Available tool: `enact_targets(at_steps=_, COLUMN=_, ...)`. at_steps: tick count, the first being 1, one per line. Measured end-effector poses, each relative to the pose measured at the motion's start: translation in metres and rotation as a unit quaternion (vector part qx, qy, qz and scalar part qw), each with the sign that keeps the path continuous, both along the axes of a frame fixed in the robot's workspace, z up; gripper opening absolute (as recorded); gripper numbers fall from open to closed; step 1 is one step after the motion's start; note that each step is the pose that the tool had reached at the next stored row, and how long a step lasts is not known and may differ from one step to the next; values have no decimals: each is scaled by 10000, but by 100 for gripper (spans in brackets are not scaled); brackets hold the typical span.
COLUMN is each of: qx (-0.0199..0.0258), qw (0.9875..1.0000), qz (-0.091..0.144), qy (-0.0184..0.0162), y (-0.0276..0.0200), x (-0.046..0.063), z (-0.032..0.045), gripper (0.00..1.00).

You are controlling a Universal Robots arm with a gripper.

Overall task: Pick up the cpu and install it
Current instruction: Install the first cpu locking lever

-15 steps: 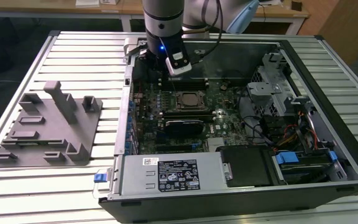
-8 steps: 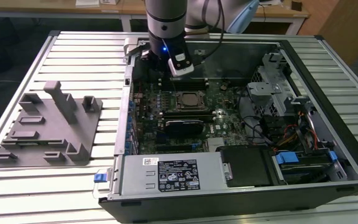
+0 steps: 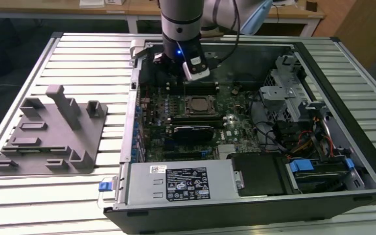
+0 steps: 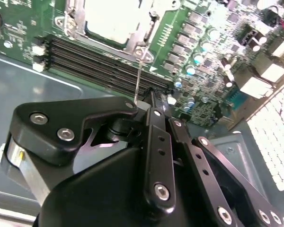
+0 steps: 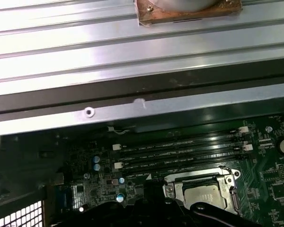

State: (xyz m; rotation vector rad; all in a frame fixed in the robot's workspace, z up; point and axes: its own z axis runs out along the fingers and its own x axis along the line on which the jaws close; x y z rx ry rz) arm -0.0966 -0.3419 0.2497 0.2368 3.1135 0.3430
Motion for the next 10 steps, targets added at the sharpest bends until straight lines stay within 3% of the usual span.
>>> enact_targets(at_steps=10, qx=0, qw=10000, qz=-18, qy=3, y=-1, x=194, z=-9, gripper=11)
